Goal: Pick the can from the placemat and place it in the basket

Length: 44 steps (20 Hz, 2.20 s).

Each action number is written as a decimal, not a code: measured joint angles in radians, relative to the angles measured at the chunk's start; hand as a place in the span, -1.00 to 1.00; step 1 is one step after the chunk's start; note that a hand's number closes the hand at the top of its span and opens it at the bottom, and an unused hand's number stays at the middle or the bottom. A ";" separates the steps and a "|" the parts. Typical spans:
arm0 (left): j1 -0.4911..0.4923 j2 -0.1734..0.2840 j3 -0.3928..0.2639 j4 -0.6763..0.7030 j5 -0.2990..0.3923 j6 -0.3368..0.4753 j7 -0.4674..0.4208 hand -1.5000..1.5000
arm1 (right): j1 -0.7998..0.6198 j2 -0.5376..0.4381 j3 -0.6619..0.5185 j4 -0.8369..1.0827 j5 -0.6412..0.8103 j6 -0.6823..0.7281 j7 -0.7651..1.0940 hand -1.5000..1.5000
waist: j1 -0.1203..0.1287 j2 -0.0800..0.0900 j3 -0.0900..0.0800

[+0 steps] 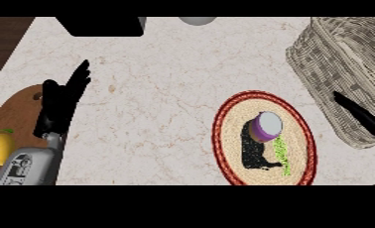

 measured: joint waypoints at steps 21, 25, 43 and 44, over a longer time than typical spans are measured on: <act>-0.013 -0.080 0.078 0.019 -0.095 -0.062 -0.008 0.00 | -0.173 0.259 0.103 0.299 0.310 -0.058 -0.132 -1.00 | 0.001 0.000 0.000; -0.036 -0.090 0.098 0.054 -0.108 -0.075 -0.020 0.00 | -0.189 0.296 0.113 0.307 0.339 -0.059 -0.116 -1.00 | 0.000 0.000 0.000; -0.039 -0.122 0.135 0.063 -0.153 -0.108 -0.033 0.00 | -0.258 0.381 0.134 0.445 0.431 -0.066 -0.109 -1.00 | 0.000 0.000 0.000; -0.039 -0.129 0.130 0.049 -0.158 -0.104 -0.017 0.00 | -0.263 0.381 0.131 0.446 0.432 -0.063 -0.103 -1.00 | 0.000 0.000 0.000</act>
